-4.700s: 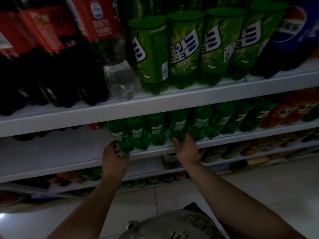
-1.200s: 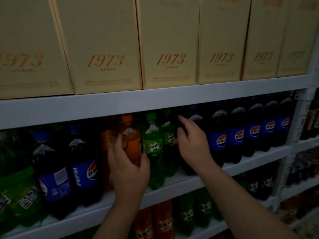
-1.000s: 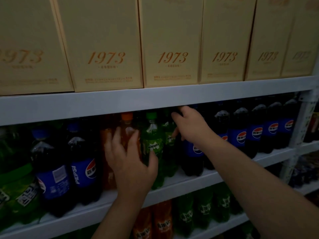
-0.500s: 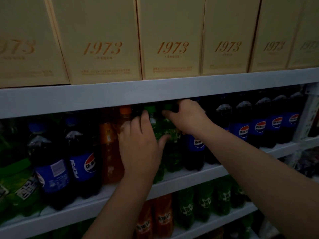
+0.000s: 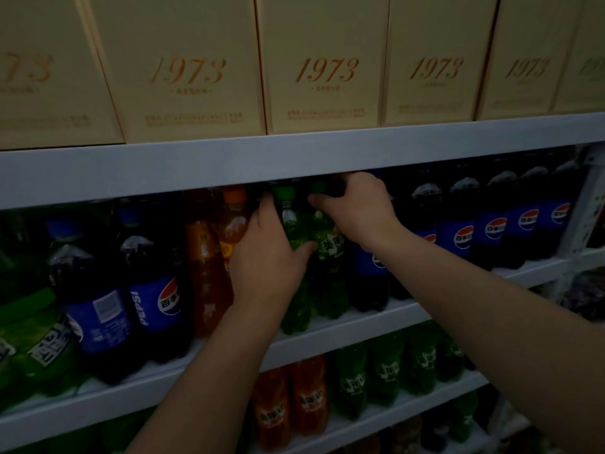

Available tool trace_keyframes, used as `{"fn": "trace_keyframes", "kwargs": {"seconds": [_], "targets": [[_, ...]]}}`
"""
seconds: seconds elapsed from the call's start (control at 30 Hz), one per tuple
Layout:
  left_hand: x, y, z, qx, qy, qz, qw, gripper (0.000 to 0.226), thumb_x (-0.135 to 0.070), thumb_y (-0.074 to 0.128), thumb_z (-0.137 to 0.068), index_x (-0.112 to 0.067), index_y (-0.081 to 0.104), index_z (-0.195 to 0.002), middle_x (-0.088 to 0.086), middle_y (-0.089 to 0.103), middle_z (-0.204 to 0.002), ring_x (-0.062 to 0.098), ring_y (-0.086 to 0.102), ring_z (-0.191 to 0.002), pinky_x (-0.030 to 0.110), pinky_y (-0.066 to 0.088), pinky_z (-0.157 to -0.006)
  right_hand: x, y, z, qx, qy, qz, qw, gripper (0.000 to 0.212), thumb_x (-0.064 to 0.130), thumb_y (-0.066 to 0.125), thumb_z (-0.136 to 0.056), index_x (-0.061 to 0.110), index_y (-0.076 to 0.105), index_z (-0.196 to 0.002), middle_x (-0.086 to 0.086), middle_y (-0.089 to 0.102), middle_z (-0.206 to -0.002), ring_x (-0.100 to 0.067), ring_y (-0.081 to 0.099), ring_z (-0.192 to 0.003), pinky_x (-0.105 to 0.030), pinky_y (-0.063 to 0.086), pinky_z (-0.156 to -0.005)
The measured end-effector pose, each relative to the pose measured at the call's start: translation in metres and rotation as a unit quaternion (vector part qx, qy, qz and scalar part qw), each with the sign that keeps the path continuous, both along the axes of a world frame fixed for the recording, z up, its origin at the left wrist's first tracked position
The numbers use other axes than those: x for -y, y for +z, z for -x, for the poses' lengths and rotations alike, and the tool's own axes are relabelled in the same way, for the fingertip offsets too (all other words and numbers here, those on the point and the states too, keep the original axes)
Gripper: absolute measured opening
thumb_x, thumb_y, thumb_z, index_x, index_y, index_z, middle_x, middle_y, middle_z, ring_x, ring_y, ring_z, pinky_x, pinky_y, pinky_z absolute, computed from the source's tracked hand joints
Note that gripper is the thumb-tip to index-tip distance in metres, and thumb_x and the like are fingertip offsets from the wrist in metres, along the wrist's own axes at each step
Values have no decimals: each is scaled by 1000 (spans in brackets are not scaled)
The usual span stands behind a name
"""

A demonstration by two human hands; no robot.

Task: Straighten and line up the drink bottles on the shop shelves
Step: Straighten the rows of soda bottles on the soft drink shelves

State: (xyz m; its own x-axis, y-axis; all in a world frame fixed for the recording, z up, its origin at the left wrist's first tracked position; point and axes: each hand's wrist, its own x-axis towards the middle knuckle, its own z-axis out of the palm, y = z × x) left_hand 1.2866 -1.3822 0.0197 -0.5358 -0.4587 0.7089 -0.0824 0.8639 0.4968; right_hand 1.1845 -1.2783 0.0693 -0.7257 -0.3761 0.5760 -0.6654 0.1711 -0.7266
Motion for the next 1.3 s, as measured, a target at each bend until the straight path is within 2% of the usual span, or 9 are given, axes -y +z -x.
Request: {"fn": "trace_keyframes", "kwargs": {"seconds": [0.13,0.27,0.43,0.6,0.8,0.9,1.03,1.17,1.3], "targets": [[6,4,-3,12,-56,-4,998,66,-33,74,-74,-28,40,-130,-5,59,-117,16,58,-103,31,49,-75,-2,-2,1,-33,-25,-7,999,23,41,71,-76,34,63,-96,21,58,-79,7,55,-70,-7,42,-50],[9,9,-3,39,-95,-15,995,56,-26,68,-81,-23,40,-130,-1,58,-114,16,56,-100,28,45,-75,-5,-5,1,-10,13,-27,999,13,27,59,-84,28,58,-97,5,64,-79,-3,61,-55,-18,43,-41],[1,17,1,21,14,22,999,44,-51,62,-81,-17,55,-107,0,62,-96,17,60,-86,26,44,-65,-7,-6,2,38,46,26,998,24,18,64,-86,34,54,-102,7,63,-90,-8,59,-42,-20,43,-37],[-13,24,7,49,76,18,996,55,-60,72,-70,-15,60,-98,4,65,-90,19,62,-78,35,55,-65,-9,-13,7,1,-33,37,999,25,31,72,-78,30,62,-101,12,63,-88,-4,62,-67,-21,53,-52],[6,25,14,47,19,-52,997,44,-44,74,-75,-15,59,-104,-6,58,-88,7,49,-70,20,35,-53,-7,-19,7,-30,-35,23,999,32,34,69,-81,21,63,-109,6,64,-92,-2,57,-62,-17,48,-50],[16,27,11,60,-68,-129,987,41,-35,73,-76,-21,59,-111,-8,64,-98,13,62,-85,27,51,-70,-9,-18,8,-33,-30,17,999,40,34,69,-82,22,61,-119,5,63,-96,-2,58,-70,-15,51,-52],[21,31,5,87,-150,-216,961,38,-25,67,-82,-29,54,-118,-8,64,-105,15,62,-96,34,52,-83,-6,-15,9,-8,-6,33,999,43,31,71,-81,24,59,-121,6,62,-98,-3,59,-77,-10,49,-51],[8,23,2,86,-44,-66,993,40,-40,63,-84,-23,48,-118,-9,54,-100,7,48,-82,26,42,-74,-6,-14,9,22,10,44,999,39,26,68,-83,24,60,-121,4,63,-100,-11,64,-77,-27,56,-52],[-6,17,0,86,4,6,996,60,-45,70,-80,-12,44,-123,6,58,-112,22,58,-96,32,48,-73,-6,-15,7,34,24,61,997,31,21,65,-85,23,61,-115,2,65,-99,-16,67,-70,-30,55,-48]]}}
